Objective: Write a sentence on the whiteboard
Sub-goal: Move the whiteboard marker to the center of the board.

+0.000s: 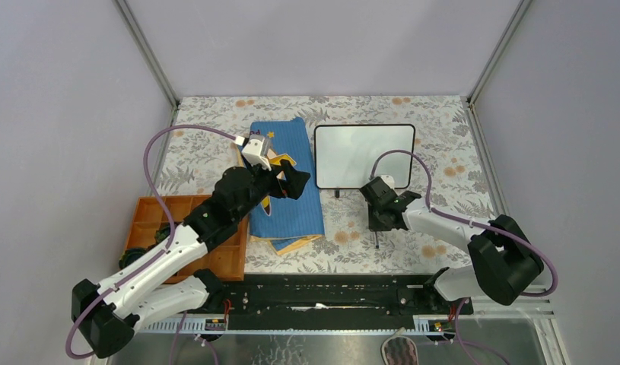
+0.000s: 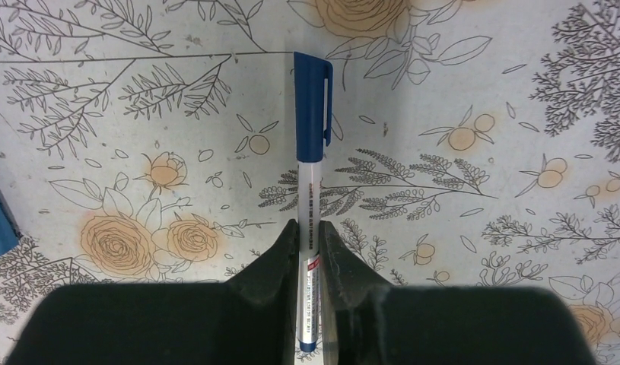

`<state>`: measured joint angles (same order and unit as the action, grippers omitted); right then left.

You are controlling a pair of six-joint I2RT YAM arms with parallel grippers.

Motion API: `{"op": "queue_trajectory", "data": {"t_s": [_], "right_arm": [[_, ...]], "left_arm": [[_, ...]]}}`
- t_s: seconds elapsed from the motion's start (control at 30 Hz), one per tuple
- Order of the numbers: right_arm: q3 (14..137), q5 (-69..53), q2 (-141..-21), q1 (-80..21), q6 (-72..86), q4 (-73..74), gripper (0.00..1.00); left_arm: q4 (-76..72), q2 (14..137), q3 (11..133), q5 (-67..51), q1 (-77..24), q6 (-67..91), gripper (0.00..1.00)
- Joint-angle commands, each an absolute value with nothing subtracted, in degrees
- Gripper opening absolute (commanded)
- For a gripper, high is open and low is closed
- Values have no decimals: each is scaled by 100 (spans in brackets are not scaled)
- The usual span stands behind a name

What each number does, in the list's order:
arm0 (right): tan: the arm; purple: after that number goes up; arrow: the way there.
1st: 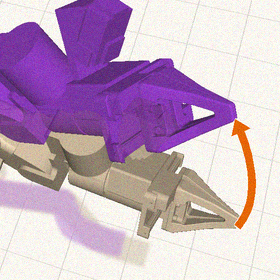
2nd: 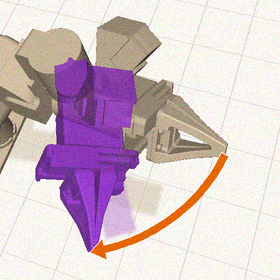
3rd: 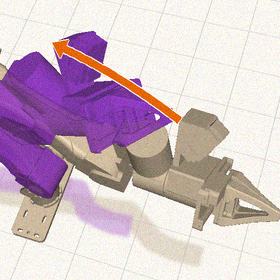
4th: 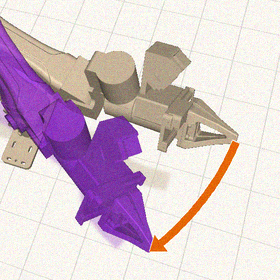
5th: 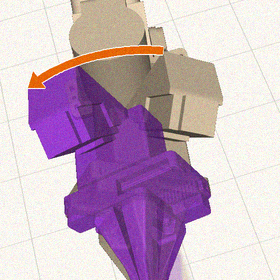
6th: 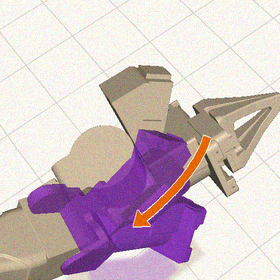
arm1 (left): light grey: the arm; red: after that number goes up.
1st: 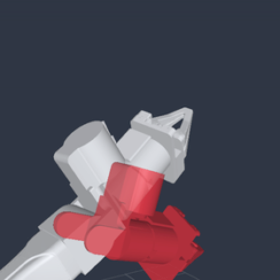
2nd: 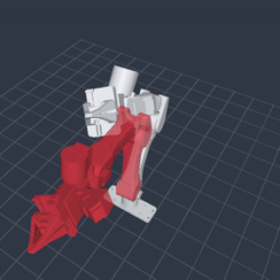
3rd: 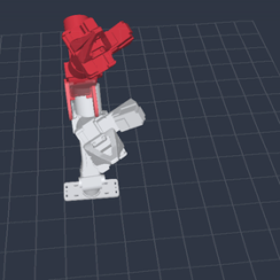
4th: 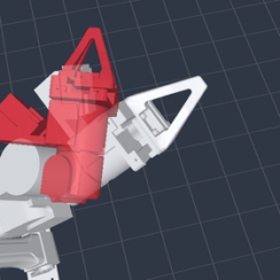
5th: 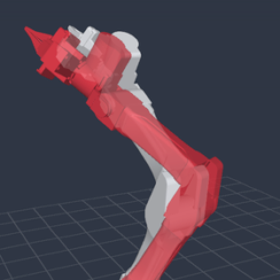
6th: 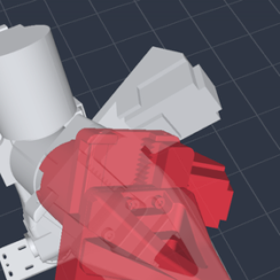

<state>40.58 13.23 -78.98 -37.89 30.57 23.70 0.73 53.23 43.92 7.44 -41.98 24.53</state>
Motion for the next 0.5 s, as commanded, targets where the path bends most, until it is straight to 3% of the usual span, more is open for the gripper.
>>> {"op": "queue_trajectory", "data": {"t_s": [0.0,0.27,0.47], "right_arm": [[4239,1136,-8033,-3845,2789,2304,4],[4141,1058,-8095,-3841,2745,2292,16],[4105,1035,-8079,-3843,2695,2251,32]], "left_arm": [[-9,5356,4563,870,-4211,2355,99],[-9,5423,4613,839,-4210,2338,99],[-9,5474,4614,842,-4212,2329,99]]}}
